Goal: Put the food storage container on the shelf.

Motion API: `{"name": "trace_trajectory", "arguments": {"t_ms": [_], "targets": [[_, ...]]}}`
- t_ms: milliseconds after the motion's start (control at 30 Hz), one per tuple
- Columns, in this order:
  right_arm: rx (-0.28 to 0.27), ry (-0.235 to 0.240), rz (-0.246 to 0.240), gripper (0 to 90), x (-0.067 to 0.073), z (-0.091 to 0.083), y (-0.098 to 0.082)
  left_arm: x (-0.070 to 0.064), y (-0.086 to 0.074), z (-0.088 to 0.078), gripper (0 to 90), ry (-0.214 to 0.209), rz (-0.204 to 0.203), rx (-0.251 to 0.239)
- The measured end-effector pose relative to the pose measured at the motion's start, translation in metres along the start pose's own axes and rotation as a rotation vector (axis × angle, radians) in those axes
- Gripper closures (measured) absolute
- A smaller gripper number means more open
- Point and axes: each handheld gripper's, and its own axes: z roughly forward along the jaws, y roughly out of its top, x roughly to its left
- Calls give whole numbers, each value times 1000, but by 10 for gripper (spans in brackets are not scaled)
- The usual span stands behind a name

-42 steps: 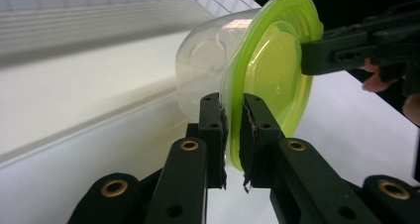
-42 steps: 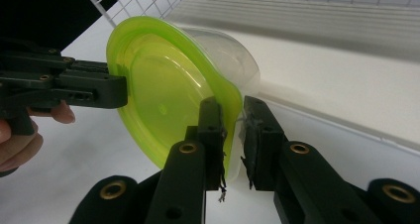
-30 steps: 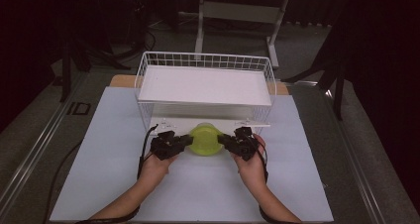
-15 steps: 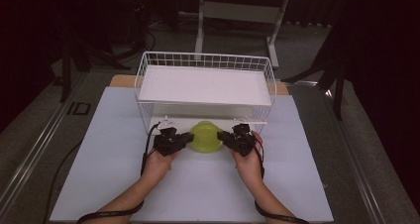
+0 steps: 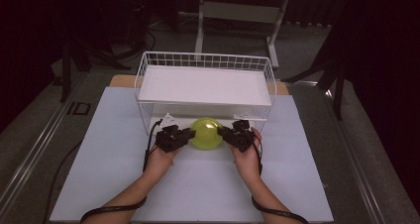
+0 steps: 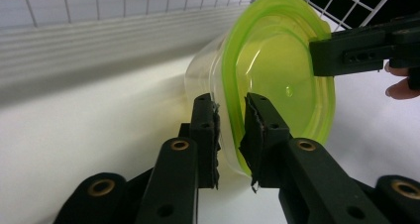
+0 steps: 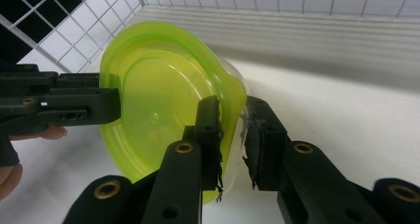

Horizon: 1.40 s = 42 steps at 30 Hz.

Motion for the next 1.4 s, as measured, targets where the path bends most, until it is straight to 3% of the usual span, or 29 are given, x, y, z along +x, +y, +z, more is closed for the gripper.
{"name": "trace_trajectory", "arguments": {"t_ms": [167, 267, 333, 367, 500, 700, 833, 933, 1033, 1133, 1167, 1233, 1300, 1400], "targets": [[-6, -15, -4, 724, -2, 4, 4, 2, 4, 3, 690, 29, 4, -22], [-27, -41, -40, 695, -1, 8, 5, 5, 8, 6, 662, 50, 10, -39], [-35, -54, -43, 684, -2, 10, 6, 9, 10, 8, 659, 32, -18, -40], [-37, -62, -40, 684, -2, 10, 7, 10, 11, 9, 635, 55, -11, -43], [-42, -81, -55, 631, -1, 13, 9, 12, 15, 14, 613, 82, 15, -55], [-59, -101, -87, 533, -2, 15, 11, 9, 16, 13, 540, 91, 29, -89], [-93, -96, -119, 497, 1, 9, 7, 9, 14, 4, 511, 59, 27, -99], [-115, -88, -120, 506, 6, 0, 5, 5, 11, -5, 477, 34, 21, -106], [-121, -78, -135, 568, 11, -8, 1, 0, 7, -16, 435, -3, 13, -109], [-110, -67, -161, 636, 18, -13, -7, -5, -1, -29, 338, -52, -8, -105], [-106, -65, -167, 655, 20, -14, -9, -7, -4, -33, 250, -62, -6, -95], [-90, -76, -185, 702, 22, -14, -15, -10, -9, -41, 202, -52, -8, -64], [-74, -69, -180, 743, 24, -11, -21, -12, -14, -49, 162, -70, 0, -45], [-58, -62, -177, 851, 27, -6, -26, -16, -23, -61, 87, -94, 8, -71]]}}
